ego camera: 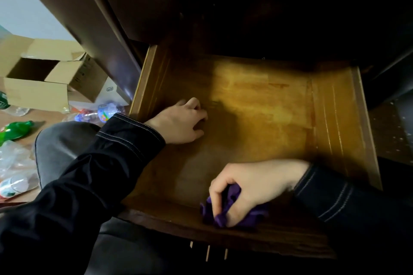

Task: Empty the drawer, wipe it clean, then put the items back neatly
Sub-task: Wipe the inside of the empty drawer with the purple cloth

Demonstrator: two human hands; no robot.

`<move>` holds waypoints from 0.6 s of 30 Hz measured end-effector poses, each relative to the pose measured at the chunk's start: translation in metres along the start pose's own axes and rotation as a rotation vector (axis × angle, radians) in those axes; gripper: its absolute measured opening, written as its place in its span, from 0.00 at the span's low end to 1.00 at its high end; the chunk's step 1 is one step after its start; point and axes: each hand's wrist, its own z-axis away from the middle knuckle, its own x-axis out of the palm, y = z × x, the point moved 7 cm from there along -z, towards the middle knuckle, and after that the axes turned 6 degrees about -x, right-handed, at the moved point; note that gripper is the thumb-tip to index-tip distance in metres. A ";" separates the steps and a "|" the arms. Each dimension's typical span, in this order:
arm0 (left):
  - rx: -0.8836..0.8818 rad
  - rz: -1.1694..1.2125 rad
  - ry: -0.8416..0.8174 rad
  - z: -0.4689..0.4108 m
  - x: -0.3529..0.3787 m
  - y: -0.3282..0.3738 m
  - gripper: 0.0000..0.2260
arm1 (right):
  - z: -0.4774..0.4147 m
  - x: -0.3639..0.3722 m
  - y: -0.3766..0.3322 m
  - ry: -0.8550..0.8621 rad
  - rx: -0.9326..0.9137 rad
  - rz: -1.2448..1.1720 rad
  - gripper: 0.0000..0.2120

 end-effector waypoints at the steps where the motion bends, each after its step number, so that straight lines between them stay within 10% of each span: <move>1: 0.004 -0.009 0.007 0.001 0.000 0.001 0.20 | -0.006 0.002 0.007 0.004 0.046 0.037 0.09; 18: -0.001 -0.023 0.015 0.002 0.001 0.002 0.21 | -0.007 0.002 0.013 -0.095 0.040 0.204 0.11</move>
